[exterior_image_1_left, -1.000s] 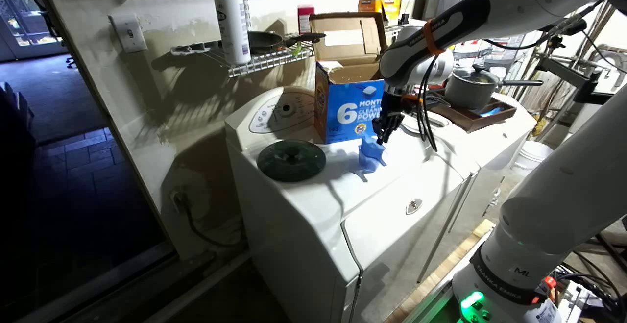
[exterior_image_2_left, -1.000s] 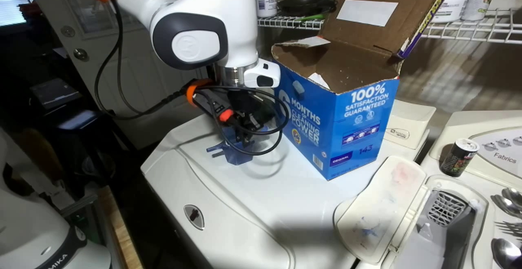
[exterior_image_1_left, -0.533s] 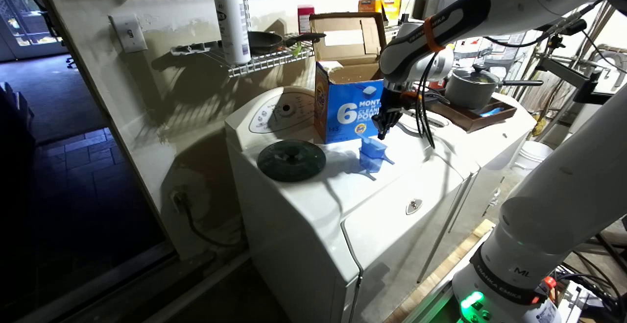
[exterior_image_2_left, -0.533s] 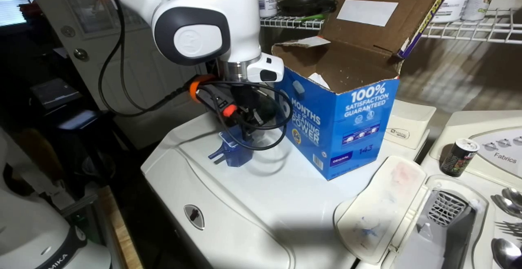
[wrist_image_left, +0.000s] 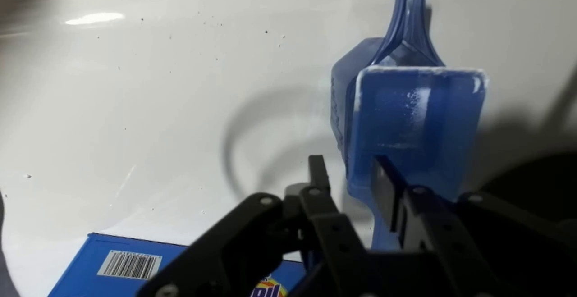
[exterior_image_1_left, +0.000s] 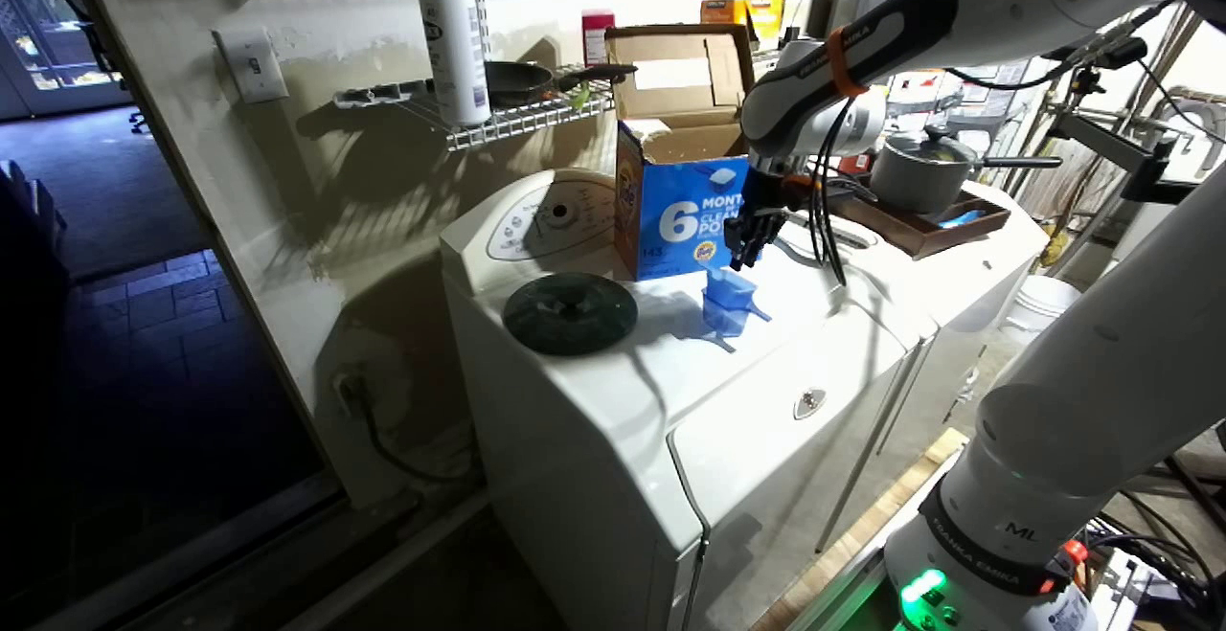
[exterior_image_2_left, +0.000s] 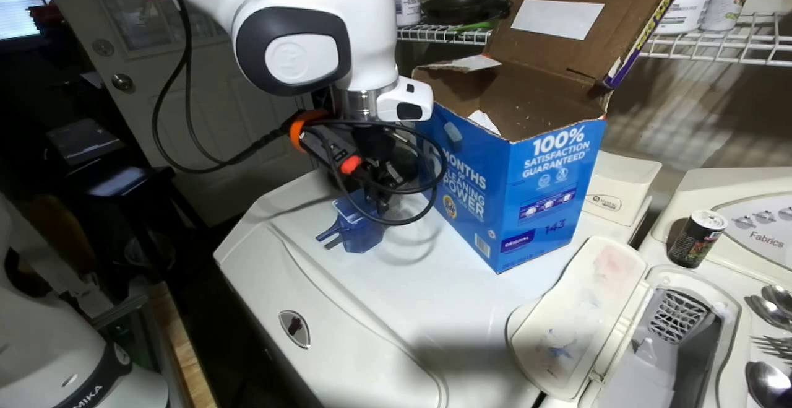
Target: Unstack the scoops, then turn the right scoop to the right and stack the scoops together
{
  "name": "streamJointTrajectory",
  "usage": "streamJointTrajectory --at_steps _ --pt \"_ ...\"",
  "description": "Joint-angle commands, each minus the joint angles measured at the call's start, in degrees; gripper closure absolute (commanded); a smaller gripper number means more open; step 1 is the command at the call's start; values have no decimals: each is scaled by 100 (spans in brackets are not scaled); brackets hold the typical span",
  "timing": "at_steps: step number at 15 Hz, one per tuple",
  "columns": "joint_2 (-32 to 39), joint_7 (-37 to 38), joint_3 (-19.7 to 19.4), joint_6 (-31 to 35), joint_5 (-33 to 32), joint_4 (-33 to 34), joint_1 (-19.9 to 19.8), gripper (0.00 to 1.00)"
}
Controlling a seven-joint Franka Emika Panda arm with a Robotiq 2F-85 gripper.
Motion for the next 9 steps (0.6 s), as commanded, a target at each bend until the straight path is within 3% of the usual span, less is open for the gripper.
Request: streamJointTrajectory --at_steps 1,4,5,6,7,9 --pt "281 -343 -17 -50 416 209 5 36" --pt "440 -506 1 -23 524 285 -11 15" --pt "494 -552 9 -21 556 315 -16 12" --pt "545 -591 17 -31 586 353 -22 37" --pt "593 -635 24 -31 621 377 -28 47" --pt "650 -707 40 -57 727 421 -37 53"
